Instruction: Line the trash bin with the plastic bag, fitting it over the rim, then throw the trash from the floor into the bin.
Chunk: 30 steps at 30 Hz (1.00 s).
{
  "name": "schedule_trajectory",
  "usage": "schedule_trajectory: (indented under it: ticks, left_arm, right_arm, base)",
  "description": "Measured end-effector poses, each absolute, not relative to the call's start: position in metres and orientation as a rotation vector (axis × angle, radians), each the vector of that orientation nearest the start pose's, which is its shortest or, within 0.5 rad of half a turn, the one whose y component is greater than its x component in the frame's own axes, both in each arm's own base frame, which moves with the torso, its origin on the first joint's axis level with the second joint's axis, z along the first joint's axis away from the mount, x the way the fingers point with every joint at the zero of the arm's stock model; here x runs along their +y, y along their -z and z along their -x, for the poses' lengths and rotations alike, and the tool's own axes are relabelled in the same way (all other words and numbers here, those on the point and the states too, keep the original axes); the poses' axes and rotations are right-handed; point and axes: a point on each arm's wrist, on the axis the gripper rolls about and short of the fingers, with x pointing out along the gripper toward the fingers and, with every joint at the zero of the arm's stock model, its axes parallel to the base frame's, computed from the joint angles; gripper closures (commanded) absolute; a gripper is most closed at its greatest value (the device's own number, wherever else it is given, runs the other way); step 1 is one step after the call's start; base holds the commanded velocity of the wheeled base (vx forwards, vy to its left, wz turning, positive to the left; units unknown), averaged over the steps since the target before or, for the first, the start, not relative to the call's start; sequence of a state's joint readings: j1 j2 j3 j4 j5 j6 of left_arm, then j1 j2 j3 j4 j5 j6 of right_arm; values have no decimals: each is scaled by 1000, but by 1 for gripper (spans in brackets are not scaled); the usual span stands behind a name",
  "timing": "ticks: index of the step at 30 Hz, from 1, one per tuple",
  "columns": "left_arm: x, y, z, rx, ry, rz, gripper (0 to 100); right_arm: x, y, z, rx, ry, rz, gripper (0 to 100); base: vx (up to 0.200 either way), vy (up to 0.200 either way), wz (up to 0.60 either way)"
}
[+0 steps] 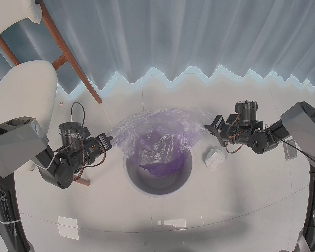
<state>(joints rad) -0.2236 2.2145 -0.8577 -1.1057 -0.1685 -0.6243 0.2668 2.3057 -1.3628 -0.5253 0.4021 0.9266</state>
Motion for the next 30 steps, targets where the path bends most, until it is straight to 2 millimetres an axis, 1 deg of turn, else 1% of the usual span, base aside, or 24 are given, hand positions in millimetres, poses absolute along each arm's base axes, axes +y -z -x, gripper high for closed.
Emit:
schedule_trajectory:
  ticks: [5,9,14,17,21,28,29,30]
  left_arm:
    - [-88,-52,-379,391,287,603,100]
    - [-87,-45,-375,420,283,596,100]
    - [-85,-39,-370,445,281,581,100]
    - [-83,-37,-368,454,290,569,100]
    - [-80,-38,-368,441,310,571,100]
    - [-79,-43,-369,391,328,570,100]
    - [-79,-43,-369,391,328,569,100]
    - [-79,-44,-369,390,329,569,100]
  right_arm:
    - [126,-70,-432,728,-399,-907,100]
    - [125,-62,-426,728,-419,-910,100]
    - [121,-50,-413,763,-436,-916,100]
    - [119,-47,-404,787,-448,-921,100]
    - [117,-53,-396,750,-489,-924,100]
    - [114,-74,-378,703,-523,-936,100]
    - [114,-75,-375,703,-523,-937,0]
    - [114,-77,-373,702,-525,-937,0]
  base:
    - [0,0,0]
    - [0,0,0]
    - [0,0,0]
    - [0,0,0]
    - [0,0,0]
    - [0,0,0]
    - [0,0,0]
    - [0,0,0]
